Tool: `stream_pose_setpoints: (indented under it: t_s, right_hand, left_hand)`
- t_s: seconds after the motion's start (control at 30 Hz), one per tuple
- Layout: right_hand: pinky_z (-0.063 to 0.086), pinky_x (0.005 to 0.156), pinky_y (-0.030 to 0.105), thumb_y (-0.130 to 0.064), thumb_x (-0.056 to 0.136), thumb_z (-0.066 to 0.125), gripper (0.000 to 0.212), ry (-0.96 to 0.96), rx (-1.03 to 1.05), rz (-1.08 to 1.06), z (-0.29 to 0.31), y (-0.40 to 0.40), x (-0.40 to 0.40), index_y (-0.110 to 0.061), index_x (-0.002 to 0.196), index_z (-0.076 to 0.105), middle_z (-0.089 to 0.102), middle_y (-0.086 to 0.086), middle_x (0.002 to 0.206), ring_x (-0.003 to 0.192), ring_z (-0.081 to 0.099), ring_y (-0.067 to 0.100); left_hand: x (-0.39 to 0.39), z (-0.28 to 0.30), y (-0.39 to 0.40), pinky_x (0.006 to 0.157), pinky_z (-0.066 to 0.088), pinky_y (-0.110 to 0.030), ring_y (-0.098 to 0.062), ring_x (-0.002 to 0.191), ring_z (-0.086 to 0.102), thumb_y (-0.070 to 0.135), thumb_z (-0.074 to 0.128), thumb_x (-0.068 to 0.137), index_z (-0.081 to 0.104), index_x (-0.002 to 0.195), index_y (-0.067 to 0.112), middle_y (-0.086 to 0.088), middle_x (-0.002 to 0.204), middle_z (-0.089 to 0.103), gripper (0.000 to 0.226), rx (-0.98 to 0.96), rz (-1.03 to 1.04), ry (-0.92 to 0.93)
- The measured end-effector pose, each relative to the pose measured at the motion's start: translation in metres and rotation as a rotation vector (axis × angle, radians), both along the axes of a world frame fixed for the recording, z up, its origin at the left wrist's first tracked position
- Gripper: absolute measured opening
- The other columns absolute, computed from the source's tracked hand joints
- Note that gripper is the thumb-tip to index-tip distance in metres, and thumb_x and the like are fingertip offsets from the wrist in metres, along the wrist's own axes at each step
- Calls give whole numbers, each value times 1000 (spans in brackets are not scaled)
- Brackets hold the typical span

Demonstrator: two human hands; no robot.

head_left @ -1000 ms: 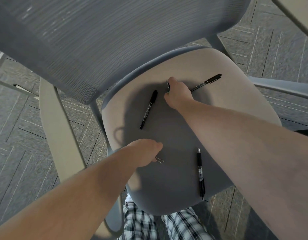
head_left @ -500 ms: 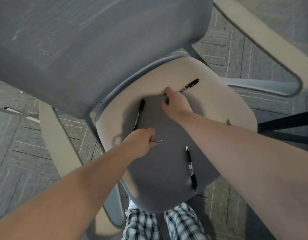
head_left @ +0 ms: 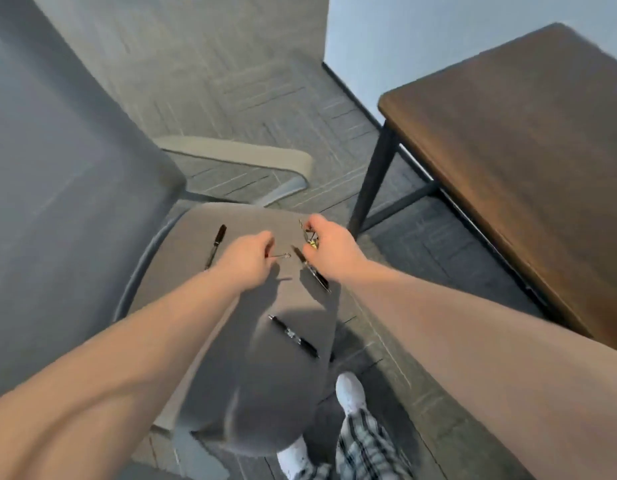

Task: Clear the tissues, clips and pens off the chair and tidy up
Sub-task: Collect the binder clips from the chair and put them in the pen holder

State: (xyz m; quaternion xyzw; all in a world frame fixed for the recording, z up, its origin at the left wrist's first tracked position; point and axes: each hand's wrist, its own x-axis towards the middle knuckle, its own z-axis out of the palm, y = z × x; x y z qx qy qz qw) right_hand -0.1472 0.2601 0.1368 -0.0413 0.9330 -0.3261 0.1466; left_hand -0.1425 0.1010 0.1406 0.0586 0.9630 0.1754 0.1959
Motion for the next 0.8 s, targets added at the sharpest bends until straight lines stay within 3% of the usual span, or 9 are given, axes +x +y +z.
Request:
stream_pose_setpoints:
  t_s: [0.13, 0.23, 0.37, 0.67, 0.8]
  right_hand:
    - [39, 72, 35, -11, 88, 55, 26, 64, -36, -228, 35, 71, 37, -6, 113, 51, 65, 19, 101, 92, 58, 35]
    - [38, 68, 31, -15, 91, 55, 25, 83, -20, -385, 58, 132, 69, -9, 114, 50, 64, 14, 100, 86, 57, 30]
    - [38, 69, 31, -16, 92, 53, 26, 106, -10, -609, 90, 218, 110, -10, 117, 49, 62, 13, 100, 80, 51, 27]
    - [48, 92, 40, -20, 93, 55, 31, 122, 21, -988, 132, 394, 199, -17, 123, 47, 57, 11, 128, 110, 57, 29]
    - [51, 93, 40, -19, 93, 56, 33, 113, -7, -1054, 131, 445, 207, -17, 124, 46, 56, 11, 126, 109, 56, 27]
  left_hand:
    - [-1, 32, 85, 79, 42, -36, -36, 99, 59, 16, 58, 88, 54, 97, 4, -20, 101, 65, 16, 41, -183, 72]
    - [9, 55, 158, 71, 39, -33, -33, 90, 59, 16, 58, 89, 46, 85, 11, -13, 84, 59, 13, 101, -330, 74]
    - [29, 79, 253, 66, 36, -31, -28, 75, 50, 17, 58, 89, 43, 82, 12, -1, 69, 50, 18, 166, -452, 57]
    - [84, 111, 437, 66, 49, -33, -28, 69, 56, 18, 58, 88, 48, 82, 13, -7, 80, 59, 12, 231, -550, 19]
    - [94, 119, 495, 46, 45, -26, -22, 55, 54, 19, 58, 89, 46, 80, 14, -5, 73, 56, 15, 288, -514, 11]
